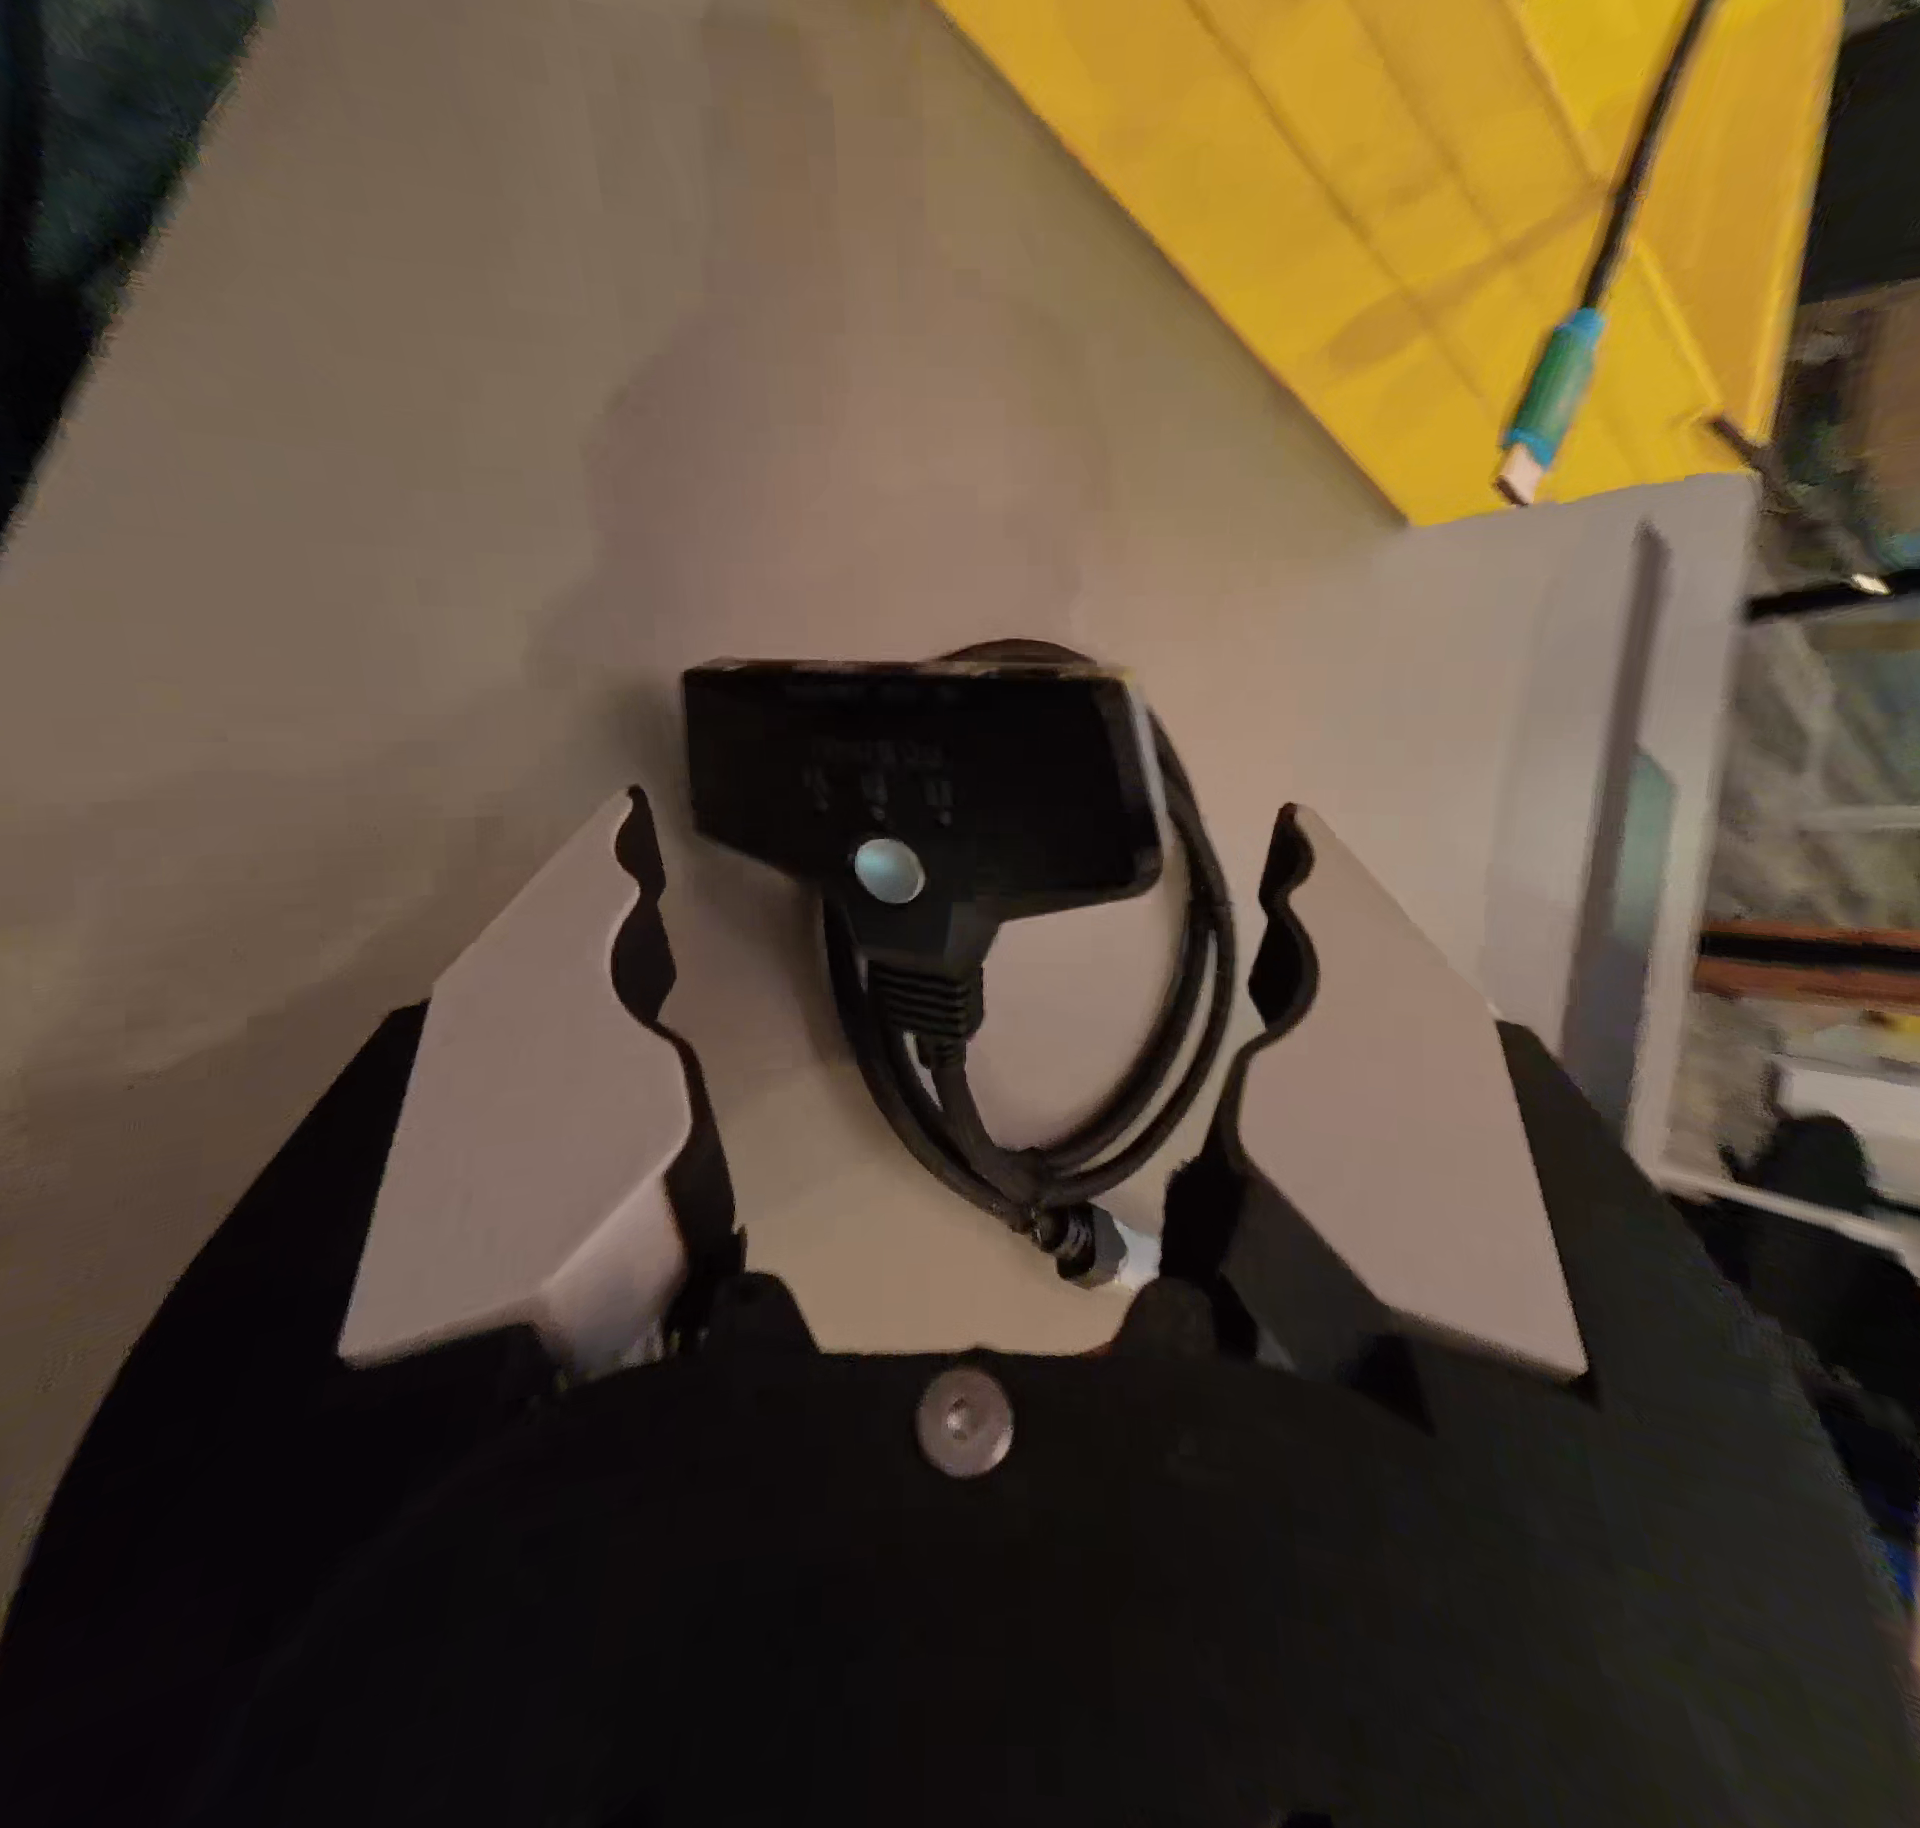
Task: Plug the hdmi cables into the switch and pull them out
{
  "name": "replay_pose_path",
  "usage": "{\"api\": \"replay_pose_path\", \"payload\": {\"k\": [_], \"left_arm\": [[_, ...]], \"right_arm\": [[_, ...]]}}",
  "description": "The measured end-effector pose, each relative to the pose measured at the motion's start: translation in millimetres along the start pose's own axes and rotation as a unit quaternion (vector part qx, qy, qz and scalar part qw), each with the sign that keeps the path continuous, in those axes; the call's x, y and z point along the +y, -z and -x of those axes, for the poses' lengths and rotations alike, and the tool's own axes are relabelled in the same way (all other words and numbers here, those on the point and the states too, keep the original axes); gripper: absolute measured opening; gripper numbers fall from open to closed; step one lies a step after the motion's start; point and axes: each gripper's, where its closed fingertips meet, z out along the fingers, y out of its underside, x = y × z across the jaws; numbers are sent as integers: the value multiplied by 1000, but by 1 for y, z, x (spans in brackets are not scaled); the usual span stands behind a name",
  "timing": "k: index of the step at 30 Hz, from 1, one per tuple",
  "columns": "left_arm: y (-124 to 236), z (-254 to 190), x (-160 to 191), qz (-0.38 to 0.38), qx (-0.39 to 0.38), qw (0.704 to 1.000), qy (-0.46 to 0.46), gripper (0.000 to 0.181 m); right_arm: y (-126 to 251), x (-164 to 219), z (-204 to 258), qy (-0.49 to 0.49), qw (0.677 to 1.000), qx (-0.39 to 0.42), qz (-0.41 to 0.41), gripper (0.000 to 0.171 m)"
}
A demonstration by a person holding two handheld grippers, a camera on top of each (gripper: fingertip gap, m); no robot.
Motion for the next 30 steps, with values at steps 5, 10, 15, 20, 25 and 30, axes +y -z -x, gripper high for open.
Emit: {"api": "replay_pose_path", "payload": {"k": [5, 10, 15, 20, 25, 30], "left_arm": [[0, -1, -2, -4, -2, 1000, -2, 19], [1, -2, -5, -8, -3, 1000, -6, 19], [2, 1, -4, -8, -4, 1000, -4, 19], [3, 4, -2, -8, -5, 1000, -2, 18], [2, 3, 0, -7, -2, 1000, 1, 19], [2, 1, 0, -6, -1, 1000, 0, 18]], "right_arm": [[-24, 10, 5, 4, 999, 30, 34, 109], [-31, 11, -3, -31, 998, 37, 27, 108], [-36, 13, -4, -64, 998, -4, 26, 107], [-29, 11, 1, -132, 986, -102, -11, 106], [-21, 29, 18, -140, 962, -228, 44, 107], [-30, 38, 13, -105, 968, -210, 86, 106]]}}
